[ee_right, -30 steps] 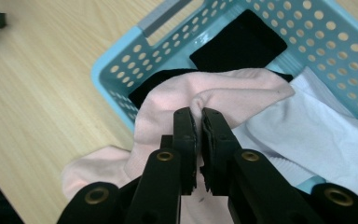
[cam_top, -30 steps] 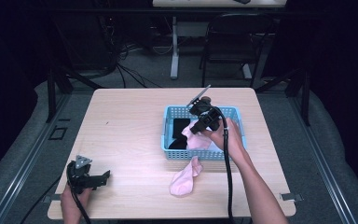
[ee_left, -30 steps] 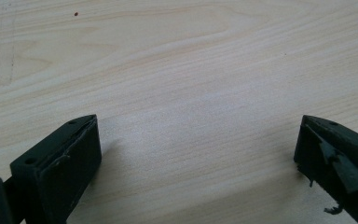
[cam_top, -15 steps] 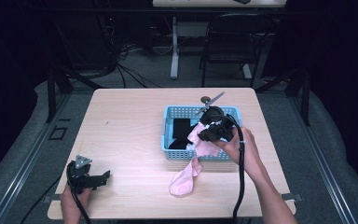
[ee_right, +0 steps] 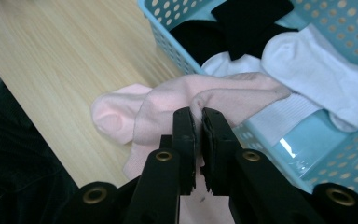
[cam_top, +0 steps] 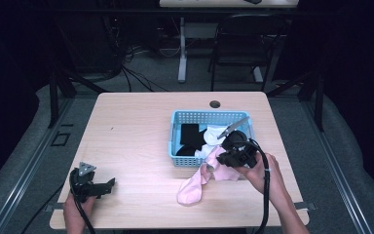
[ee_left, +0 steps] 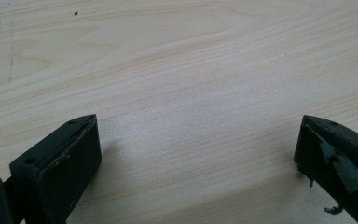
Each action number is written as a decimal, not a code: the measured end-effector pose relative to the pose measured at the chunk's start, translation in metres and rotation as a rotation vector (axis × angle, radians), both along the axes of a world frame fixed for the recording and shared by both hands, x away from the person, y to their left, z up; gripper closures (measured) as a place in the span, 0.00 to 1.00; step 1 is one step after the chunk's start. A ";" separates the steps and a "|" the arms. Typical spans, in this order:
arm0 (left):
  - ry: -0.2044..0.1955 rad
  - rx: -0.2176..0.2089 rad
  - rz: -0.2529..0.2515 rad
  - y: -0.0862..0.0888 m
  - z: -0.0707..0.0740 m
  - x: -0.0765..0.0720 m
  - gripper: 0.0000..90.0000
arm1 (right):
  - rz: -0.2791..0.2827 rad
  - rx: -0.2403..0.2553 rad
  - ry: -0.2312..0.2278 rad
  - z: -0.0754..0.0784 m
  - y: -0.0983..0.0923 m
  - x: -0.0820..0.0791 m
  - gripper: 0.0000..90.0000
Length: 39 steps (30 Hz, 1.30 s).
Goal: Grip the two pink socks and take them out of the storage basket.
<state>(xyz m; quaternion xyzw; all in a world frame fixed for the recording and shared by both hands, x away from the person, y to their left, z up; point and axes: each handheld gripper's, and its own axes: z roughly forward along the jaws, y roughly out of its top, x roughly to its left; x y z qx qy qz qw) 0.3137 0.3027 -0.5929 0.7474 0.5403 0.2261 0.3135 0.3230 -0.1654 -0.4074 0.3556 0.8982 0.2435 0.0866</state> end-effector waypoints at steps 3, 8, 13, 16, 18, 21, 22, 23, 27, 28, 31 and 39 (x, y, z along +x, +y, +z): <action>0.000 -0.001 0.000 0.000 0.000 0.000 0.01 | -0.001 0.000 0.023 -0.015 -0.003 -0.007 0.94; 0.000 0.000 0.000 0.000 0.000 0.000 0.01 | -0.022 0.016 0.085 -0.052 -0.007 -0.013 0.93; 0.000 -0.001 0.000 0.000 0.000 0.000 0.01 | -0.056 0.002 0.142 -0.089 -0.010 -0.014 0.93; 0.000 0.000 0.000 0.000 0.000 0.000 0.01 | -0.050 -0.010 0.176 -0.100 -0.013 -0.012 0.93; -0.001 0.001 0.000 0.000 0.000 0.000 0.01 | -0.054 -0.012 0.206 -0.114 -0.016 -0.014 0.93; -0.001 0.000 0.000 0.000 0.000 0.000 0.01 | -0.064 -0.014 0.223 -0.124 -0.020 -0.016 0.92; -0.001 0.001 -0.001 0.000 0.000 0.000 0.01 | -0.071 -0.007 0.226 -0.127 -0.020 -0.017 0.91; -0.001 0.001 -0.001 0.000 0.000 0.000 0.01 | -0.058 -0.026 0.232 -0.128 -0.022 -0.017 0.90; -0.002 0.004 -0.002 0.000 0.000 0.000 0.01 | -0.070 0.000 0.232 -0.134 -0.024 -0.019 0.70; -0.002 0.004 -0.002 0.000 0.000 0.000 0.01 | -0.077 0.007 0.226 -0.132 -0.025 -0.020 0.60; -0.002 0.003 -0.001 0.000 0.000 0.000 0.01 | -0.106 0.062 0.193 -0.125 -0.034 -0.025 0.40; -0.002 0.003 -0.001 0.000 0.000 0.000 0.01 | -0.227 0.095 0.071 -0.109 -0.084 -0.039 0.12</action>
